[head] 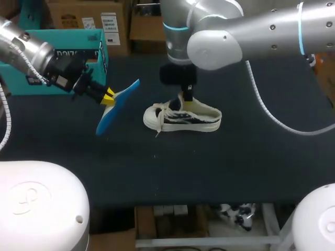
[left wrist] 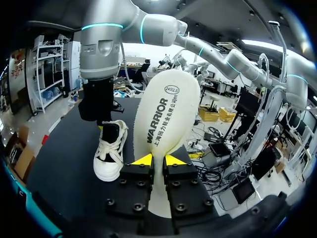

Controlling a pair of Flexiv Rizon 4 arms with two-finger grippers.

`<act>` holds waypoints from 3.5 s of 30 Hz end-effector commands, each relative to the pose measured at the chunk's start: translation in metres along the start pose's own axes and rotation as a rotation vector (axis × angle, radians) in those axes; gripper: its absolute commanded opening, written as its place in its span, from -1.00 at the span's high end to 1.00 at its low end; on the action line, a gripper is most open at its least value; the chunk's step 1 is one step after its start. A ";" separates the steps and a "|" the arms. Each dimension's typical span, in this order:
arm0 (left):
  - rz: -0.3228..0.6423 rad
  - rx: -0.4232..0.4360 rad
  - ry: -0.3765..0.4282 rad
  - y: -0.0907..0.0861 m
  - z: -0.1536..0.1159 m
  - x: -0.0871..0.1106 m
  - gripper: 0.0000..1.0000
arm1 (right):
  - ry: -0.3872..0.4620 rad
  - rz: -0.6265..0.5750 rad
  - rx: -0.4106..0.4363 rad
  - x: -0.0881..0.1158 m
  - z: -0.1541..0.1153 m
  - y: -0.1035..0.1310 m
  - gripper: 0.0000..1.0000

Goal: Open the shoe tongue, take the insole out of the shoe, put the insole back into the shoe, and pack the shoe into the shoebox

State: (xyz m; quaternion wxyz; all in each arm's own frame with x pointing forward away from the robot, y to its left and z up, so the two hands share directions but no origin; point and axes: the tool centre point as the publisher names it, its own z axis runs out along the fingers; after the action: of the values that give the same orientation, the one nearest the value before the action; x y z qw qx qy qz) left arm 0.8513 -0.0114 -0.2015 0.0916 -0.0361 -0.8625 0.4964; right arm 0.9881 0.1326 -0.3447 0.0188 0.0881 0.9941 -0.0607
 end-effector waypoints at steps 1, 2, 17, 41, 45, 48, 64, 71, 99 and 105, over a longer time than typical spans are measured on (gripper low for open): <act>0.019 0.026 0.099 -0.002 -0.002 -0.018 1.00 | 0.031 0.045 0.008 0.000 -0.009 -0.003 1.00; 0.027 0.033 0.113 -0.004 -0.001 -0.020 1.00 | 0.041 0.069 0.007 0.001 -0.010 -0.005 1.00; 0.186 0.198 0.428 -0.073 0.006 -0.054 1.00 | 0.157 0.413 -0.167 0.007 -0.028 -0.039 1.00; 0.339 0.346 0.708 -0.136 -0.001 -0.065 1.00 | 0.250 0.908 -0.296 0.039 -0.032 -0.026 1.00; 0.347 0.375 0.737 -0.137 -0.002 -0.066 1.00 | 0.268 0.926 -0.288 0.044 -0.023 -0.021 1.00; 0.351 0.400 0.766 -0.137 -0.001 -0.067 1.00 | 0.297 0.938 -0.284 0.046 -0.013 -0.019 1.00; 0.405 0.469 0.869 -0.158 0.009 -0.052 1.00 | 0.355 1.012 -0.281 0.061 -0.011 -0.033 -1.00; 0.407 0.561 0.879 -0.166 0.014 -0.045 1.00 | 0.464 0.990 -0.307 0.057 -0.027 -0.051 -1.00; 0.449 0.621 0.856 -0.195 0.062 -0.004 1.00 | 0.754 1.162 0.199 0.084 -0.049 -0.079 -1.00; 0.461 0.602 0.830 -0.192 0.058 0.002 1.00 | 0.754 1.162 0.199 0.084 -0.049 -0.079 -1.00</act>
State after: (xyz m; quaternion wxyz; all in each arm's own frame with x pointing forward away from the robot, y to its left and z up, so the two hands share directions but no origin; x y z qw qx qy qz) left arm 0.8525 -0.1610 -0.0671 0.3278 -0.3914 -0.5362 0.6723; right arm 0.8789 0.0689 -0.2924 -0.2463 0.6343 0.7328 0.0024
